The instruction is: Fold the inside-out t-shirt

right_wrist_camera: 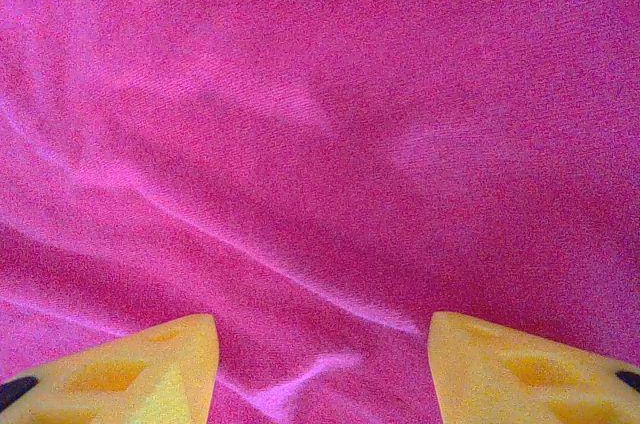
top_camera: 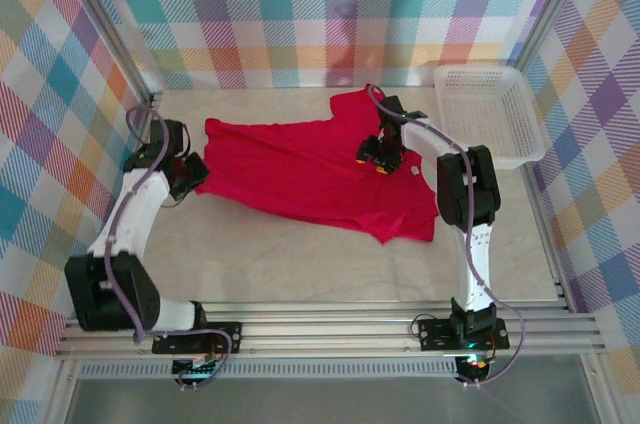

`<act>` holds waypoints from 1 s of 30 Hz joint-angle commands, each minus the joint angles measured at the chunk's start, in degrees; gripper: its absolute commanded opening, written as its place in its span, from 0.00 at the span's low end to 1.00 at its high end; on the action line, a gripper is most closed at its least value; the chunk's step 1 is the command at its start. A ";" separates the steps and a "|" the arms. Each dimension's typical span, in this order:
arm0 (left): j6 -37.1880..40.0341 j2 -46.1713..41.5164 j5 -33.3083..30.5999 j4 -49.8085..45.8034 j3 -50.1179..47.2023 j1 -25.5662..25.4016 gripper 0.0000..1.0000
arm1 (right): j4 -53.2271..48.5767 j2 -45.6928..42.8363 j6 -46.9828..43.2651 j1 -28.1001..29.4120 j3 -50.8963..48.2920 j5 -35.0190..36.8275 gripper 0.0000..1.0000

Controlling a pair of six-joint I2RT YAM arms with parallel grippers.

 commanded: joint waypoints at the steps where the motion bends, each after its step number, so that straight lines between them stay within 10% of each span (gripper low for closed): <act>1: -0.23 -6.30 -0.14 -6.17 -6.27 -0.70 0.00 | -2.40 -0.02 1.32 0.38 0.71 -0.51 0.58; 11: -0.76 -16.74 -0.93 -12.82 -14.10 -1.18 0.11 | -0.79 -3.42 1.51 0.36 -2.44 -2.47 0.59; 20: 5.36 -14.74 -16.33 -17.07 0.88 -1.18 0.40 | -2.43 -20.87 -1.22 0.75 -13.53 -3.38 0.62; 30: -10.47 7.73 10.99 15.44 -2.49 -6.37 0.35 | -1.72 -36.68 -0.67 1.07 -37.44 1.46 0.67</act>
